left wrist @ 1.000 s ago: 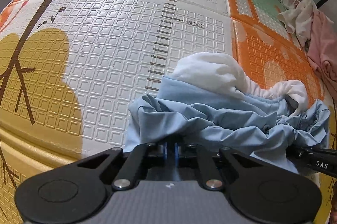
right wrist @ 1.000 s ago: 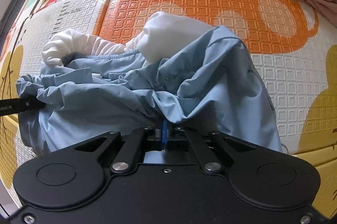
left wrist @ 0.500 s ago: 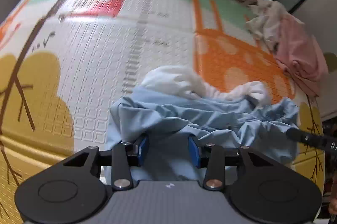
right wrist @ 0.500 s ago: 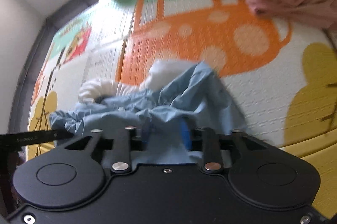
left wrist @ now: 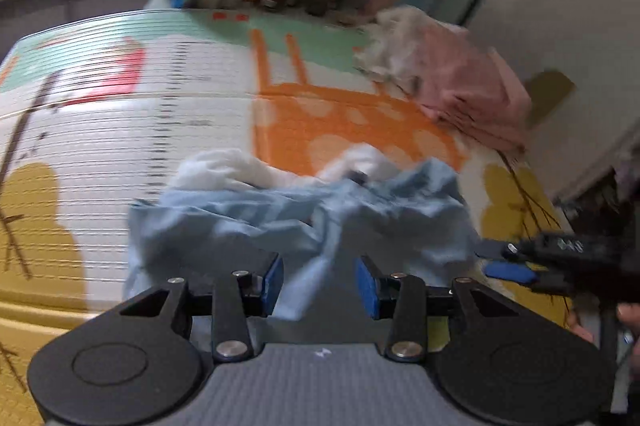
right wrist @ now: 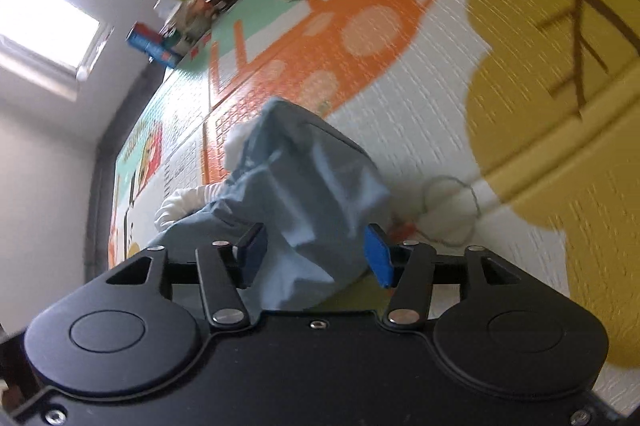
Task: Fold clothes
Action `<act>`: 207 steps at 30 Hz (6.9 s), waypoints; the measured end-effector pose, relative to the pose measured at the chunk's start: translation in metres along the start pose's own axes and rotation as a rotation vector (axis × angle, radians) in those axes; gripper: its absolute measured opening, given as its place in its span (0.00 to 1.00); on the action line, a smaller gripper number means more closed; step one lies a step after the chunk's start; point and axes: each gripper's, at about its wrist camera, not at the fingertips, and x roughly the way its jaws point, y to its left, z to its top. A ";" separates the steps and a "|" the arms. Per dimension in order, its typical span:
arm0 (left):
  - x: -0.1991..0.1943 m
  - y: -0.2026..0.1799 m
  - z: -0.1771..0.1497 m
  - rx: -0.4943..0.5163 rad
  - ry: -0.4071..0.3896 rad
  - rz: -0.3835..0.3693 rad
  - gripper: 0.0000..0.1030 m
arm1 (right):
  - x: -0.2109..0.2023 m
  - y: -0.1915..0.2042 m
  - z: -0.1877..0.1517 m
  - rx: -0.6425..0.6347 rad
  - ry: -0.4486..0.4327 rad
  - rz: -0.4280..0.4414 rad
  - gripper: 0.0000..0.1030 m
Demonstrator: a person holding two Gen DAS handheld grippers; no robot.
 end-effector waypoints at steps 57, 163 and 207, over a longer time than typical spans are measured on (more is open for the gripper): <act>0.108 0.042 0.012 -0.076 0.244 0.090 0.49 | 0.072 -0.020 0.002 0.129 -0.176 0.347 0.25; 0.000 0.117 -0.042 0.000 0.087 -0.114 0.54 | 0.165 0.266 -0.142 -0.941 0.214 0.092 0.22; -0.106 0.129 -0.031 -0.090 -0.228 -0.280 0.60 | 0.134 0.243 -0.066 -0.408 0.343 0.323 0.36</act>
